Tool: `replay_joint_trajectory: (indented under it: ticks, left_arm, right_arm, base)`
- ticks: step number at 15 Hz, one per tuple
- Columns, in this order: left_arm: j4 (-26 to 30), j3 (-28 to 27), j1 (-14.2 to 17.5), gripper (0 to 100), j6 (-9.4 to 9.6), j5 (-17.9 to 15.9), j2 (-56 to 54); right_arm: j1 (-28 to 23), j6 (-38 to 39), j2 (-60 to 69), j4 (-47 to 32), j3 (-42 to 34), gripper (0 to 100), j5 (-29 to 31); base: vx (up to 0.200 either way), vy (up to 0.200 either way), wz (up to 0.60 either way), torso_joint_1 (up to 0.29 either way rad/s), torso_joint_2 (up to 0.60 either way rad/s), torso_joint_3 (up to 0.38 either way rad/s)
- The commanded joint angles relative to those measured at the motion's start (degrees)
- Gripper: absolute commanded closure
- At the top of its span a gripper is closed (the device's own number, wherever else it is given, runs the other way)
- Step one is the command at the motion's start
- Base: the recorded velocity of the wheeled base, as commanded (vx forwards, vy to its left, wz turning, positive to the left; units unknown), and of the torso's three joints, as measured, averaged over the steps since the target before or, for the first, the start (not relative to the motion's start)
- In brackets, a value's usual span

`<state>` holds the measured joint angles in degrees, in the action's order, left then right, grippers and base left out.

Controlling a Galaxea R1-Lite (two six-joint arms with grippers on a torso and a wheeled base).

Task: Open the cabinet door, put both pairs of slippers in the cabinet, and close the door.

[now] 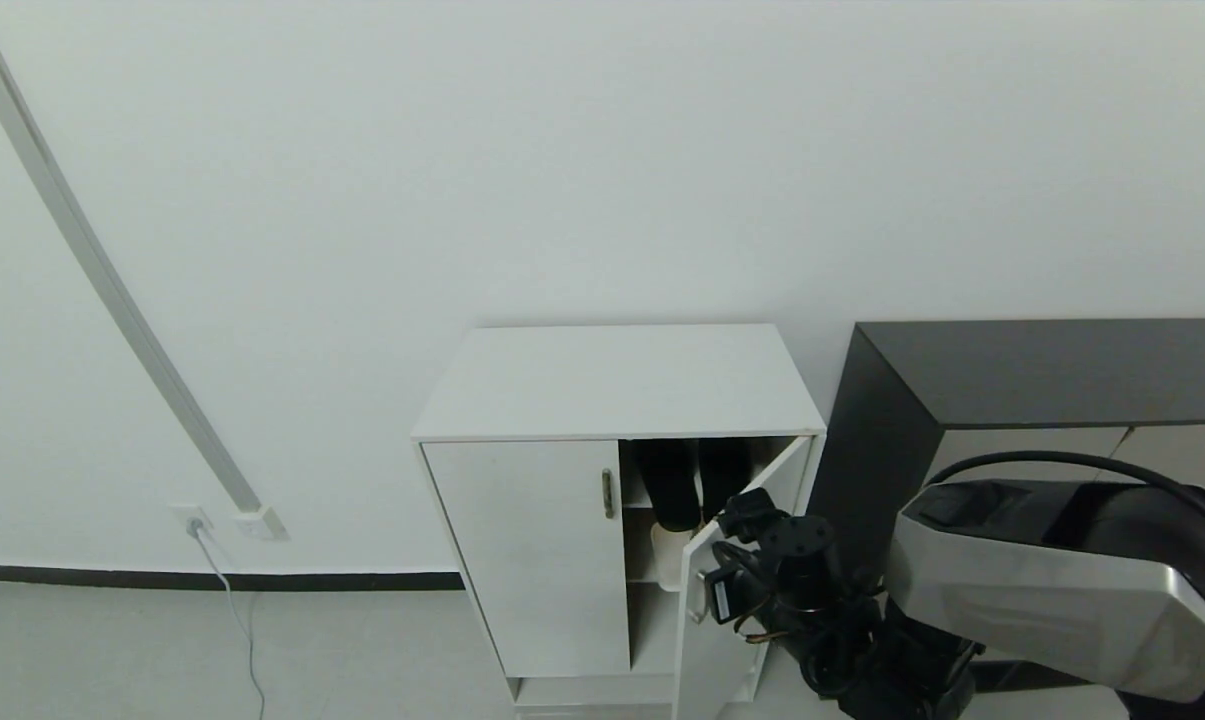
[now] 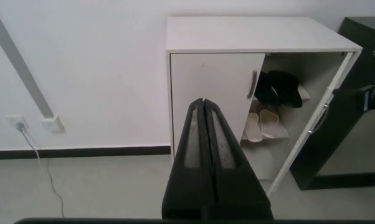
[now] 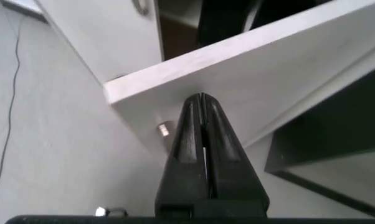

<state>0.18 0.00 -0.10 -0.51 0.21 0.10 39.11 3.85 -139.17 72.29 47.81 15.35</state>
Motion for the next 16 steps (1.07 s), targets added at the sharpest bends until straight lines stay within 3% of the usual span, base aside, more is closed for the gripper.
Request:
replay_joint_trajectory:
  ticks: [1, 16]
  left_arm:
    - [0.0, 0.0, 0.0, 100, -0.02, 0.1, 0.0]
    - [-0.1, 0.0, 0.0, 100, -0.45, 0.5, 0.0]
  right_arm:
    - [-0.1, 0.0, -1.7, -0.6, 3.0, 100, 0.0]
    - [-4.0, 0.0, -13.0, -15.5, 33.3, 100, 0.2]
  base:
    - [0.0, 0.0, 0.0, 0.0, 0.0, 0.0]
    - [0.0, 0.0, 0.0, 0.0, 0.0, 0.0]
